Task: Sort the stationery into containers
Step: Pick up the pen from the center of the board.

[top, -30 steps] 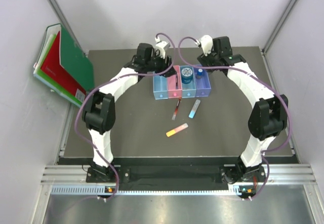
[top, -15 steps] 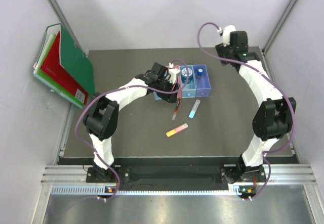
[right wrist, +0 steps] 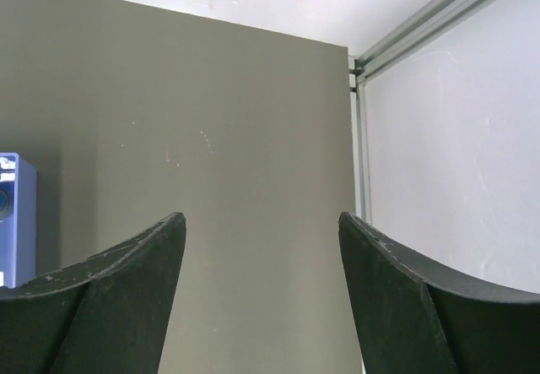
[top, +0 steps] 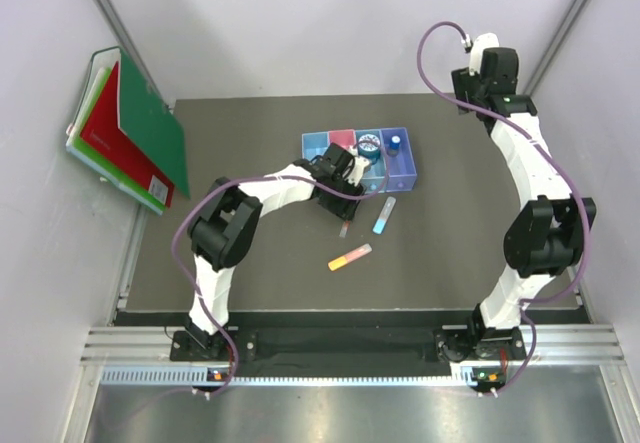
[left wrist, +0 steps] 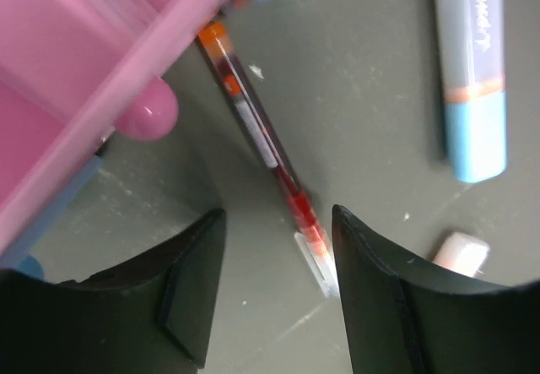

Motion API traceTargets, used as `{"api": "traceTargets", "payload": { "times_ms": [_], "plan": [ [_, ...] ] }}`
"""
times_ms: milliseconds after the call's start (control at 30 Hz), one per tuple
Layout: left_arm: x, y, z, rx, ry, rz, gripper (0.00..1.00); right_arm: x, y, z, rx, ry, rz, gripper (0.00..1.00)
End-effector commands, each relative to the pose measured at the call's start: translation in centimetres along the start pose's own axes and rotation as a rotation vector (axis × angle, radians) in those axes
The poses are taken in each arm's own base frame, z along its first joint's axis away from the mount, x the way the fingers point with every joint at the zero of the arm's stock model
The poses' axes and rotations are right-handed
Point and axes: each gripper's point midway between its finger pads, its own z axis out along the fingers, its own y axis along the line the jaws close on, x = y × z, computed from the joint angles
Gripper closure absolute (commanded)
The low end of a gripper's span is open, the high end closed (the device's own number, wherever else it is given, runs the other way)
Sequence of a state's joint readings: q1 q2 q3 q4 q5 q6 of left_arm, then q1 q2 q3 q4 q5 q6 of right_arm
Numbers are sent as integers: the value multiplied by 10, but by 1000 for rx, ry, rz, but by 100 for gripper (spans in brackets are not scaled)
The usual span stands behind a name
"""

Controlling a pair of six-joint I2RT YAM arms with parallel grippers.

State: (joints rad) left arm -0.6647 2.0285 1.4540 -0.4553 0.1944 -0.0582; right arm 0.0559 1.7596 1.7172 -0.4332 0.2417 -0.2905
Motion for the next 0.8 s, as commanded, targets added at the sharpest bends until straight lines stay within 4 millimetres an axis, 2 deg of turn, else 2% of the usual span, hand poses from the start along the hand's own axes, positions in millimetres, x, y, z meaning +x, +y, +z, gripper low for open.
{"api": "traceTargets", "payload": {
  "times_ms": [0, 133, 400, 500, 767],
  "plan": [
    [-7, 8, 8, -57, 7, -28, 41, -46, -26, -28, 31, -140, 58, 27],
    [-4, 10, 18, -71, 25, -40, 42, -48, -28, -30, 24, -148, 74, 27],
    [3, 7, 25, -84, 56, -27, 48, -51, -26, -32, 3, -160, 93, 27],
    [9, 12, 27, -124, 83, -12, 52, -53, -26, -32, -2, -167, 99, 27],
    [29, 15, 35, -207, 180, 17, 53, -54, -27, -35, -9, -174, 110, 27]
  ]
}}
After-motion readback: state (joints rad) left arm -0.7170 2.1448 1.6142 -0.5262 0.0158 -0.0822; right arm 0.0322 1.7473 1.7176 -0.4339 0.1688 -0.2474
